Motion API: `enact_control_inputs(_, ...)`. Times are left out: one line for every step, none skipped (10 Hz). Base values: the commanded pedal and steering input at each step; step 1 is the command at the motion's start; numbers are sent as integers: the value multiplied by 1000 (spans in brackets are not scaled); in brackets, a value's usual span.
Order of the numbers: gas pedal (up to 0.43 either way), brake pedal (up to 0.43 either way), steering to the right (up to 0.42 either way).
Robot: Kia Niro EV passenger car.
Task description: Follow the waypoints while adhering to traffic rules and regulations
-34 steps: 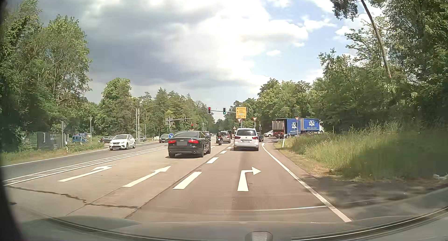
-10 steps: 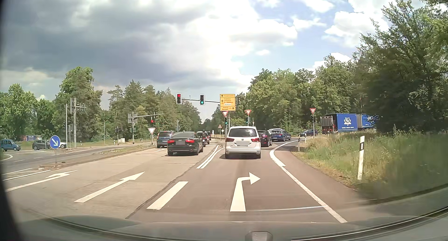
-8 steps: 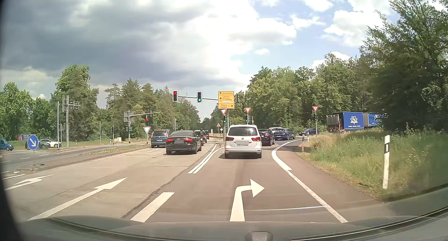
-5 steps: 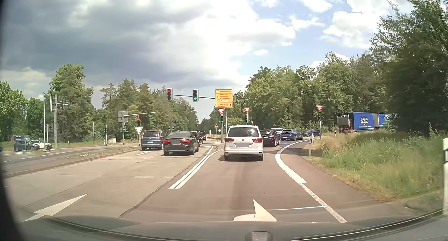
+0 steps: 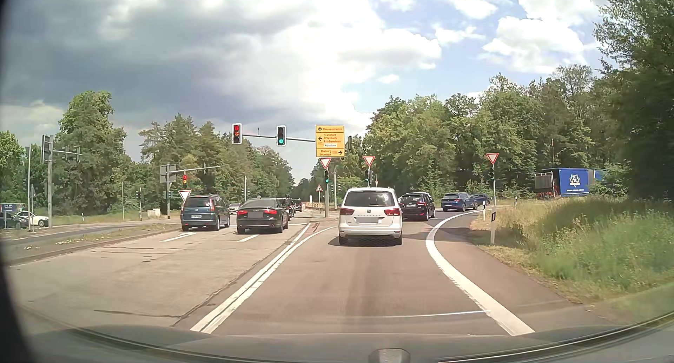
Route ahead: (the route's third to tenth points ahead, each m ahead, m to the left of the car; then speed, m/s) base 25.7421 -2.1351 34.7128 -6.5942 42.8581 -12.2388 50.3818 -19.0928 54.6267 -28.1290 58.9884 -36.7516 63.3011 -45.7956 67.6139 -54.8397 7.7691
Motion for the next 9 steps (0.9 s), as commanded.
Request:
enact_control_inputs(0, 213, 11)
enact_control_inputs(0, 207, 11)
enact_control_inputs(0, 207, 11)
enact_control_inputs(0, 213, 11)
enact_control_inputs(0, 207, 12)
enact_control_inputs(0, 207, 15)
enact_control_inputs(0, 213, 19)
enact_control_inputs(0, 207, 20)
enact_control_inputs(0, 207, 23)
